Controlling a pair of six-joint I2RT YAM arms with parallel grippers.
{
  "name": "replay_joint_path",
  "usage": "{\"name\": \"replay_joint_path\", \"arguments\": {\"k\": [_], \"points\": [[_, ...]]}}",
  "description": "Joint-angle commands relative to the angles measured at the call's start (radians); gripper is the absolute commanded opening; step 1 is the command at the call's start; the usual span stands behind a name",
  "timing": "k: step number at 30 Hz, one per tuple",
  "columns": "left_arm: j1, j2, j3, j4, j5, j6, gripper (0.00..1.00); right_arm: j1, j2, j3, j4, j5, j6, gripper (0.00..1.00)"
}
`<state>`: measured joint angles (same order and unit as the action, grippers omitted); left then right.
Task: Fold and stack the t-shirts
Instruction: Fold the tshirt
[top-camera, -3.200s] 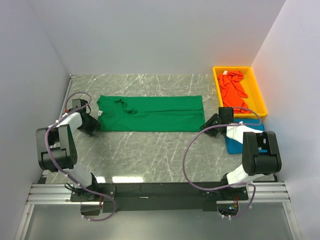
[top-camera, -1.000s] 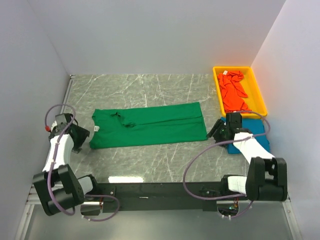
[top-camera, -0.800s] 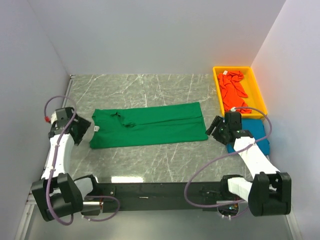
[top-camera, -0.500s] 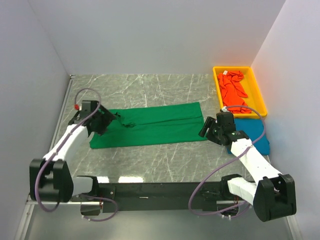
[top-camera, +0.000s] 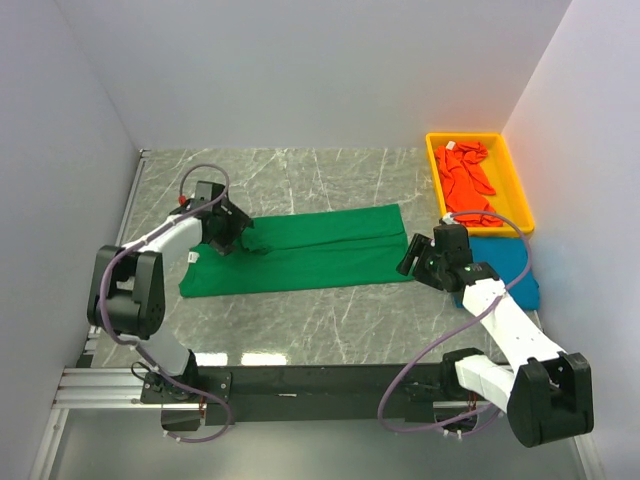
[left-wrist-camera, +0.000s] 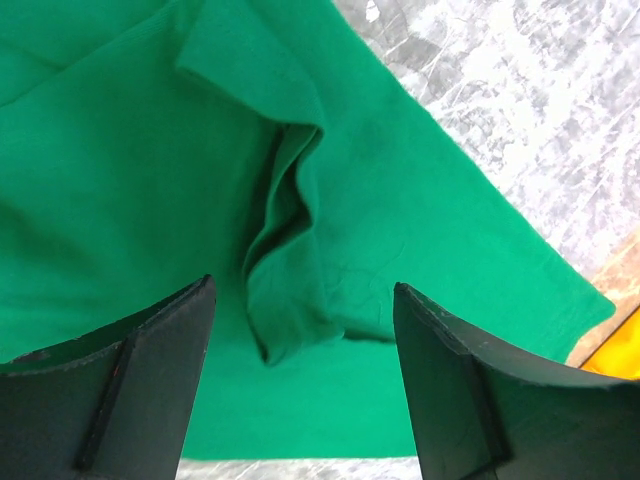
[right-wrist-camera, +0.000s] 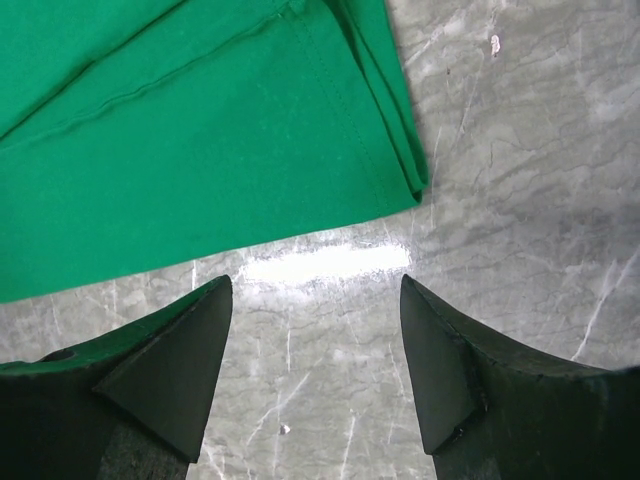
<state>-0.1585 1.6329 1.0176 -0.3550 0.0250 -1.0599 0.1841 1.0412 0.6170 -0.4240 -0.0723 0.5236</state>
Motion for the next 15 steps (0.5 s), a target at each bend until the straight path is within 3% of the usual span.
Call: {"name": "replay_joint_path", "arguments": {"k": [1, 15], "points": [[-0.015, 0.043, 0.065, 0.019, -0.02, -0.015, 0.77, 0.005, -0.03, 0.018, -0.005, 0.006, -0.022, 0.75], [-0.062, 0.24, 0.34, -0.018, 0.013, -0.011, 0.76, 0.005, -0.046, 0.01, -0.018, 0.025, -0.023, 0.74]]}}
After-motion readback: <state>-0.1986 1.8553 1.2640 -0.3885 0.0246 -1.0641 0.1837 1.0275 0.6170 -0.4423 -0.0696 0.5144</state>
